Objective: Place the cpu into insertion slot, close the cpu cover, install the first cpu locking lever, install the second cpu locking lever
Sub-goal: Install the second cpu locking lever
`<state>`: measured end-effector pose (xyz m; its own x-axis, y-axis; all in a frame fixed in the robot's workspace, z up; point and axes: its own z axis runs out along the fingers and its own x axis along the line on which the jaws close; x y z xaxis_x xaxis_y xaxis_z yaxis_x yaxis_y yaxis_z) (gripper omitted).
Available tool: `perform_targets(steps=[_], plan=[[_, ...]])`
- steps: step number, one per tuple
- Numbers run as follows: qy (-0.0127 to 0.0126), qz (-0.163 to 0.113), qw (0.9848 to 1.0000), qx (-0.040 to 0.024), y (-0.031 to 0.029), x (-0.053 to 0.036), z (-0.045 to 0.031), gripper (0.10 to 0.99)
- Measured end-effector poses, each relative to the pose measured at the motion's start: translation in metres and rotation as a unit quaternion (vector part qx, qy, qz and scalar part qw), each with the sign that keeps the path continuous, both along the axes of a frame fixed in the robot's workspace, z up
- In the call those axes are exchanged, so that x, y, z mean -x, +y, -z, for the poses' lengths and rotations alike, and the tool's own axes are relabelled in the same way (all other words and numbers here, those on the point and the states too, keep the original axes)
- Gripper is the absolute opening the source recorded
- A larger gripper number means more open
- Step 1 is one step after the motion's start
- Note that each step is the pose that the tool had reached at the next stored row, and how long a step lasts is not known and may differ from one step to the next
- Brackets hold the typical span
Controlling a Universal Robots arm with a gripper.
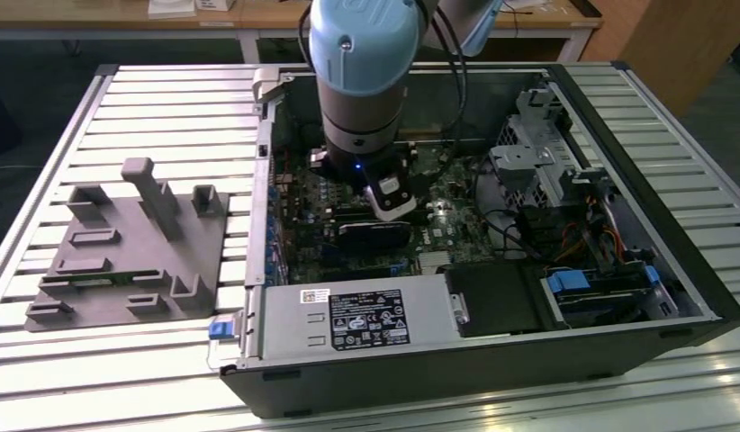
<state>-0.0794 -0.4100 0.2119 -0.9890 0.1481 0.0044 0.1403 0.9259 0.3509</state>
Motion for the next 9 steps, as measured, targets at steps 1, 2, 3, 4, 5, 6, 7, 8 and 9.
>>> perform_targets(steps=[1, 2, 3, 4, 5, 6, 7, 8, 9], plan=[[0.0, 0.0, 1.0, 0.0, 0.0, 0.0, -0.0009, 0.106], [0.0, 0.0, 1.0, 0.0001, 0.0, 0.0, -0.0024, 0.106], [0.0, 0.0, 1.0, 0.0, 0.0, 0.0, -0.0045, 0.106], [0.0, 0.0, 1.0, 0.0, 0.0, 0.0, -0.0069, 0.106], [0.0, 0.0, 1.0, 0.0, 0.0, 0.0, -0.0095, 0.106], [0.0, 0.0, 1.0, 0.0, 0.0, 0.0, -0.0121, 0.106], [0.0, 0.0, 1.0, 0.0, 0.0, 0.0, -0.0148, 0.106], [0.0, 0.0, 1.0, 0.0, 0.0, 0.0, -0.0176, 0.106], [0.0, 0.0, 1.0, 0.0, 0.0, 0.0, -0.0204, 0.106]])
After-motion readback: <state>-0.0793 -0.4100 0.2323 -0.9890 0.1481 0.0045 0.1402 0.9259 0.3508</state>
